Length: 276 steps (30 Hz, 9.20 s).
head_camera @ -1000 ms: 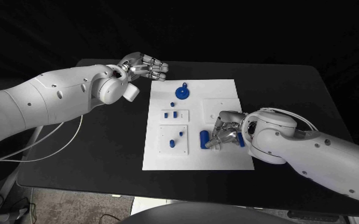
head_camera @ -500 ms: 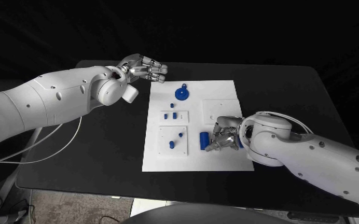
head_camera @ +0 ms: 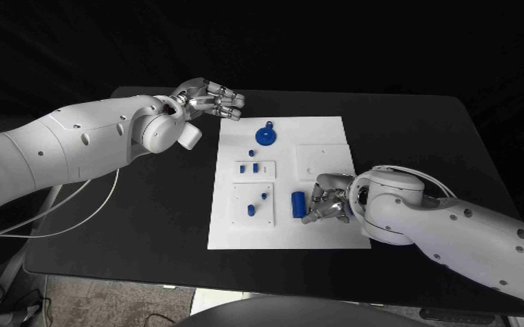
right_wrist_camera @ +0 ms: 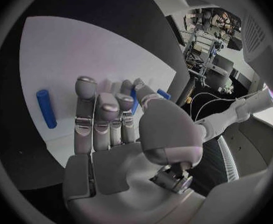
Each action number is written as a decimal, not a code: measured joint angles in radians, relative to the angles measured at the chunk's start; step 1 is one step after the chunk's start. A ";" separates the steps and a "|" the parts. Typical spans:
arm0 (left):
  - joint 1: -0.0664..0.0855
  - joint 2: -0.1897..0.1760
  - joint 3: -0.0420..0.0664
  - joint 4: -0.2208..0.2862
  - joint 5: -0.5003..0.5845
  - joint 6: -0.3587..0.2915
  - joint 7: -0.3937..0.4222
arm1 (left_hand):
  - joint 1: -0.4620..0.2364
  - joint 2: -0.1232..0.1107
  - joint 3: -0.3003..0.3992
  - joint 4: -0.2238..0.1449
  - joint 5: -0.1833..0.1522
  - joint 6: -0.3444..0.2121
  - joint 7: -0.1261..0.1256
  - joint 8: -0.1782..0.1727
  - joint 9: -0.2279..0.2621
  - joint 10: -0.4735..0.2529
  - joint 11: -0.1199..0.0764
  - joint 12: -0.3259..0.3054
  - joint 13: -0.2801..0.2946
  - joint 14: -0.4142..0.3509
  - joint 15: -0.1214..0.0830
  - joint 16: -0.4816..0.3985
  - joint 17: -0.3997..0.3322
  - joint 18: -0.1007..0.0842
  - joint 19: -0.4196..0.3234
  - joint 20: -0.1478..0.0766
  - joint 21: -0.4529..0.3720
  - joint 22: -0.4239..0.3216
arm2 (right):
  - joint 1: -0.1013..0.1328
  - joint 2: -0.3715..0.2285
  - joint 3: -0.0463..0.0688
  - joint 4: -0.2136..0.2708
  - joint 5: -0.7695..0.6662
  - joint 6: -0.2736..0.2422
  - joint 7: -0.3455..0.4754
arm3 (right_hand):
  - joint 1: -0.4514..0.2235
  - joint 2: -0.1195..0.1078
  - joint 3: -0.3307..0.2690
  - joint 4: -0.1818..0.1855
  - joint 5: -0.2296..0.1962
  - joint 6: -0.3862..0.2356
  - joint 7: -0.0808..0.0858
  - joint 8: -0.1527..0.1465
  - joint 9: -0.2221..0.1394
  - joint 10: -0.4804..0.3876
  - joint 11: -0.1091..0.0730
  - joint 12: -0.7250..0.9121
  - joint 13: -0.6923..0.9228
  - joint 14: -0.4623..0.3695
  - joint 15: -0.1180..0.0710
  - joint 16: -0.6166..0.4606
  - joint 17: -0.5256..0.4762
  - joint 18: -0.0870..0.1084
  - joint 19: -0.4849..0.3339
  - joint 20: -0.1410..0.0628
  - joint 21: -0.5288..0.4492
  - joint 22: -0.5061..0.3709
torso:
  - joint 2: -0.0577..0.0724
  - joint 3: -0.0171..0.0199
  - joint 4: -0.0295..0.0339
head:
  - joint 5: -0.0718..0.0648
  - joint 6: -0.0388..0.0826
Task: Assemble the parts on the task board
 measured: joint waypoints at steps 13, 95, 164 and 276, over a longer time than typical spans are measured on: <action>0.000 0.000 0.000 -0.002 0.000 0.002 -0.001 | 0.000 0.000 0.000 0.000 0.000 0.000 0.000 0.000 0.000 0.000 0.000 0.000 0.000 0.000 0.000 0.000 0.000 0.000 0.000 0.000 0.000 0.000 | -0.001 -0.017 0.000 0.006 0.051 0.013 0.011 | -0.012 -0.020 -0.032 0.016 0.028 -0.003 0.003 0.000 0.009 0.000 0.000 -0.004 0.000 -0.001 0.001 -0.005 -0.004 0.000 0.000 0.000 -0.012 -0.005 | 0.000 0.0006 -0.0005 | -0.003 0.001; 0.000 -0.039 -0.002 0.012 -0.003 -0.003 0.031 | -0.009 -0.001 -0.013 0.017 -0.006 -0.039 0.000 0.000 0.000 0.000 0.000 0.000 0.000 0.000 0.000 0.000 0.001 0.000 0.004 0.004 0.000 -0.014 | -0.055 -0.127 0.107 -0.021 -0.035 0.002 -0.083 | -0.032 -0.072 0.090 0.128 -0.016 -0.076 0.049 0.005 -0.436 0.013 0.027 0.049 0.052 -0.002 0.013 0.013 0.018 0.000 -0.002 0.013 0.023 0.018 | 0.000 0.0007 -0.0038 | -0.063 0.007; 0.000 -0.037 -0.002 0.010 -0.003 0.004 0.014 | -0.009 -0.001 -0.021 0.014 -0.006 -0.075 0.011 0.000 -0.001 -0.007 0.007 0.000 0.000 0.000 0.000 0.000 0.002 0.000 0.004 0.004 0.000 -0.022 | -0.068 -0.110 0.063 0.023 0.075 -0.265 -0.015 | -0.117 0.039 0.454 -0.233 0.418 -0.075 0.089 -0.013 -0.844 -0.016 0.044 0.039 0.019 -0.008 0.023 -0.004 -0.025 0.020 -0.006 0.027 0.014 0.038 | 0.000 0.0007 -0.0045 | -0.051 0.000; 0.000 -0.023 -0.002 -0.007 0.002 0.015 0.016 | -0.009 -0.001 -0.027 0.014 -0.006 -0.045 0.005 0.000 -0.001 -0.001 0.001 0.000 0.000 0.000 0.000 0.000 0.003 0.000 0.007 0.000 0.000 -0.029 | -0.043 -0.095 0.105 -0.108 0.207 -0.277 0.134 | -0.045 0.080 -0.335 0.089 0.197 -0.165 0.103 0.002 -0.841 -0.017 0.056 0.012 -0.015 -0.007 0.033 -0.051 -0.055 0.023 -0.002 0.031 -0.076 -0.032 | -0.009 -0.0004 -0.0073 | -0.063 0.027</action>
